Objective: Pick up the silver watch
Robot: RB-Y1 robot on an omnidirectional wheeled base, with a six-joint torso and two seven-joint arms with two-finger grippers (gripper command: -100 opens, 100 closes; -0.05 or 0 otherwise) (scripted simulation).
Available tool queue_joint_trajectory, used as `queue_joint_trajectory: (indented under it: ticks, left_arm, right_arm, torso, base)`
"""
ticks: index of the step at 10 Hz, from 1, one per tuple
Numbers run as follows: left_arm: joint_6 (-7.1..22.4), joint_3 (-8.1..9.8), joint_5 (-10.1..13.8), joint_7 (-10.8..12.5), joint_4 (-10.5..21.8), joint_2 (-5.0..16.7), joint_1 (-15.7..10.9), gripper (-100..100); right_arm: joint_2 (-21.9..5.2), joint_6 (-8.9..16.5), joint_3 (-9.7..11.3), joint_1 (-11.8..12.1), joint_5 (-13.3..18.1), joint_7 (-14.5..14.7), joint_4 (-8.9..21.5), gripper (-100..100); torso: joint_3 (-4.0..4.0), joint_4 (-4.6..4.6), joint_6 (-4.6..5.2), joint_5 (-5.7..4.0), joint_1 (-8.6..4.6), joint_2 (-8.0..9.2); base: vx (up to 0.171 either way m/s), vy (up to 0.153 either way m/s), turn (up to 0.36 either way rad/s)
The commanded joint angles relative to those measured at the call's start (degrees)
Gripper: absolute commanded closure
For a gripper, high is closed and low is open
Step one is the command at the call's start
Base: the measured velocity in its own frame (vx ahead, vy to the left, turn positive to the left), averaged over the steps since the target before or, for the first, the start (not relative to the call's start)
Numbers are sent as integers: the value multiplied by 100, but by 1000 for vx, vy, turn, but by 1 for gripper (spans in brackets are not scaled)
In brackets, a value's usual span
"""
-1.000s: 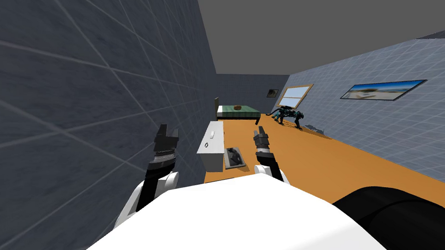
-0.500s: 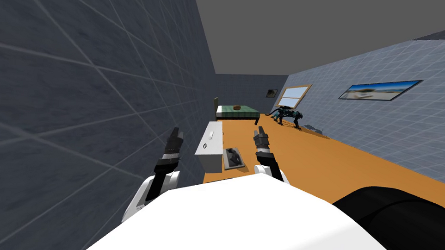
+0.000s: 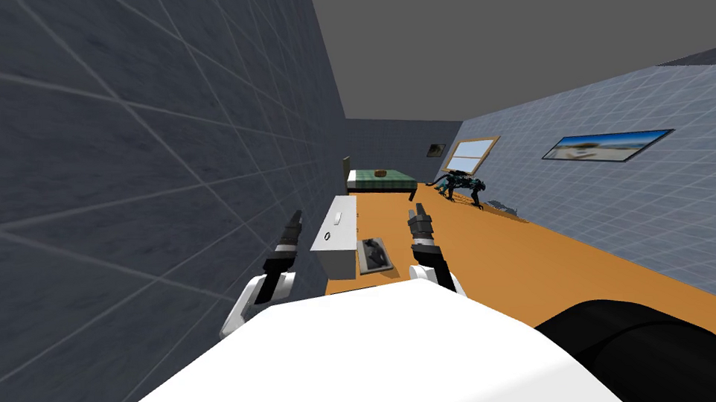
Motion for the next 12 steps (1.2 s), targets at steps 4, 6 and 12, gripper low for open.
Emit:
queue_joint_trajectory:
  ticks: [4,6,12]
  left_arm:
    - [333,7,-573,-19,527,56,-241,-100]
    - [558,9,-979,-56,937,75,-452,-100]
    - [1028,14,-1902,-135,1957,107,-900,-100]
  right_arm:
    - [0,0,0,0,0,0,0,0]
    - [0,0,0,0,0,0,0,0]
    - [0,0,0,0,0,0,0,0]
  torso:
    - [3,1,0,1,5,5]
    - [4,2,0,1,6,7]
    - [3,1,-1,0,5,6]
  base:
    - [24,-30,-8]
    - [21,-32,-14]
    - [24,-33,-11]
